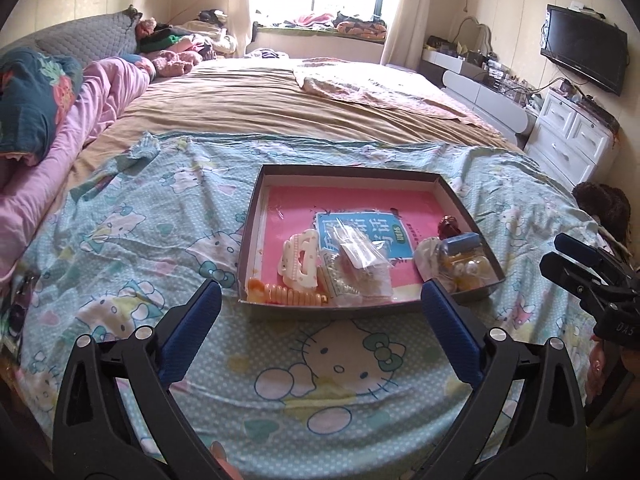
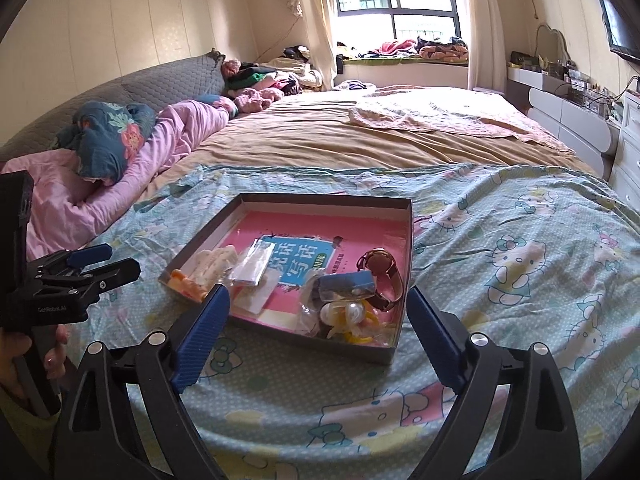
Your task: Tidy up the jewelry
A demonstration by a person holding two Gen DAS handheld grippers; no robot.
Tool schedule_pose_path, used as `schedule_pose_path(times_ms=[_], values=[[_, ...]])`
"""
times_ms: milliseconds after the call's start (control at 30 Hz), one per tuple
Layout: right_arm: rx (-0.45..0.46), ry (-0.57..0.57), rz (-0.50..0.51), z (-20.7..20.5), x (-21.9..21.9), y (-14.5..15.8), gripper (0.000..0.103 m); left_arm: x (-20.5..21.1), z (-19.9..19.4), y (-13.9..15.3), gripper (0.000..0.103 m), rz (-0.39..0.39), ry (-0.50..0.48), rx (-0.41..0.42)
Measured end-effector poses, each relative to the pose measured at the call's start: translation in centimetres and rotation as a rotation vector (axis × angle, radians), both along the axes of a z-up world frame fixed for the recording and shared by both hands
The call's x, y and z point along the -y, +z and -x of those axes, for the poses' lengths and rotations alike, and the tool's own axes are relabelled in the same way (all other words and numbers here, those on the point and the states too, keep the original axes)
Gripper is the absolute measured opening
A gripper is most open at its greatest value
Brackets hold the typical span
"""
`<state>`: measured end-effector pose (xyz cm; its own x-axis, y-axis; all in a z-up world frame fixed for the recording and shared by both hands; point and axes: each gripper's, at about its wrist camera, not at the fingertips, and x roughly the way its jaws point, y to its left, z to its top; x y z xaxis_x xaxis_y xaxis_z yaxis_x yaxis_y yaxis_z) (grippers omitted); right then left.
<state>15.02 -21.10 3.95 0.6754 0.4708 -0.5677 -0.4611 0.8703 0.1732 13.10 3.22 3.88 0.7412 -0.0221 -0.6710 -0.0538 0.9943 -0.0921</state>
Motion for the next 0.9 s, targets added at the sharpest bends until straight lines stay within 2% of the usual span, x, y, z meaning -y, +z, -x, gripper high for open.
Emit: schedule_pose_path(times_ms=[67,633,900], values=[[0.008,0.001,-0.004,0.9,0.1,0.2,0.097,0.1,0.7,-0.1,0.093,0.007,-0.001,-0.002],[-0.038,0.031,0.034,5.5,-0.4,-2.8,0.098,0.9,6.1,-2.7,0.093,0.012,0.004,-0.052],[-0.066,0.011,0.045,6.2,-0.1,-4.2,0.098,1.2,7.2,-4.0,0.093,0.031,-0.008,-0.039]])
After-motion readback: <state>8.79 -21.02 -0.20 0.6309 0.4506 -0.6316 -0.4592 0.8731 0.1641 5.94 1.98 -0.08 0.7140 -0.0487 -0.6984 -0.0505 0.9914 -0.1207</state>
